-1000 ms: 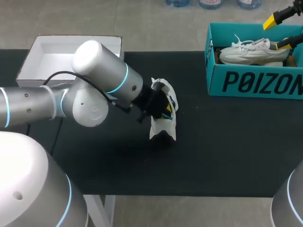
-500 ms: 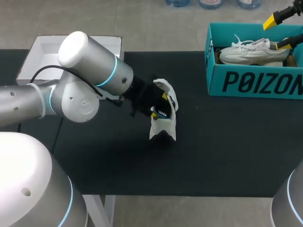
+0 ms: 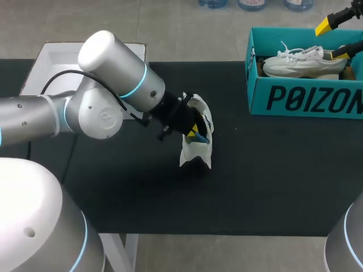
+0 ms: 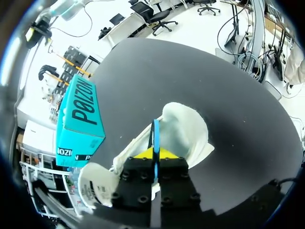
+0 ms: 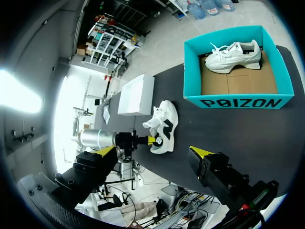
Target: Take the shoe out of the shoebox, open the shoe tongue, remove and reinsert the insole, then place the shoe into the shoebox
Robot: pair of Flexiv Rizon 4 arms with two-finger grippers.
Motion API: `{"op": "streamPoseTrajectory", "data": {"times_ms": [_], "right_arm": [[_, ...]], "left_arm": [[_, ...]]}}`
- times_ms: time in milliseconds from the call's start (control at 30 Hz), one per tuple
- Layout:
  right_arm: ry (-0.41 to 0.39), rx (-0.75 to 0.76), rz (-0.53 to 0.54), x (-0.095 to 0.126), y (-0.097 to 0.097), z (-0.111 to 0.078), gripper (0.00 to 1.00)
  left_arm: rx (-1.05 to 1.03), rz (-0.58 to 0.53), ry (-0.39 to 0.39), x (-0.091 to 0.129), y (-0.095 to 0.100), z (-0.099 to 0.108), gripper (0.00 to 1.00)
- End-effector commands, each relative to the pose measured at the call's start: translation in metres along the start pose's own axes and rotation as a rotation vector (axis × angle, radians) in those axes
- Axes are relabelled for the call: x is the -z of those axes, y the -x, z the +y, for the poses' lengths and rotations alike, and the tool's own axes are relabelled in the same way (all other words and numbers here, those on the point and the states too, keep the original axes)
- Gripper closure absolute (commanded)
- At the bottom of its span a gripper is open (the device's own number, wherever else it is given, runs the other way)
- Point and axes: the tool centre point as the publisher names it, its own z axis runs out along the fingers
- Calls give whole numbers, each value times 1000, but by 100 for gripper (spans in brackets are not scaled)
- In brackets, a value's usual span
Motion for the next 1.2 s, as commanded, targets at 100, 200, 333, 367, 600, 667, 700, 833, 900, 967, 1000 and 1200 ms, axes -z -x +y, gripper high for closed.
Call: {"op": "streamPoseTrajectory", "data": {"times_ms": [100, 200, 333, 367, 600, 667, 700, 833, 900, 967, 1000, 1200], "right_arm": [[-1, -1, -2, 0, 0, 0, 0], [-1, -1, -2, 0, 0, 0, 0], [-1, -1, -2, 0, 0, 0, 0], [-1, -1, -2, 0, 0, 0, 0], [-1, -1, -2, 0, 0, 0, 0], [-1, -1, -2, 0, 0, 0, 0], [-1, -1, -2, 0, 0, 0, 0], [-1, -1, -2, 0, 0, 0, 0], [-1, -1, -2, 0, 0, 0, 0], [-1, -1, -2, 0, 0, 0, 0], [-1, -1, -2, 0, 0, 0, 0], [-1, -1, -2, 0, 0, 0, 0]], "left_arm": [[4, 33, -5, -16, 2, 1, 100], [7, 39, -10, -13, 0, 1, 100], [-15, 69, -20, -3, -2, 0, 78], [-15, 67, -22, 1, -2, -1, 70], [-30, 71, -28, 15, -2, -3, 64], [-31, 74, -14, 18, -1, -3, 62], [-33, 77, -15, 19, -1, -3, 60], [-48, 129, -28, 22, 3, 3, 71], [-72, 182, -20, 23, 6, 7, 100], [-107, 269, -28, 21, 10, 11, 100], [-133, 322, -7, 19, 11, 12, 100], [-324, 568, -2, 12, 19, 11, 100]]}}
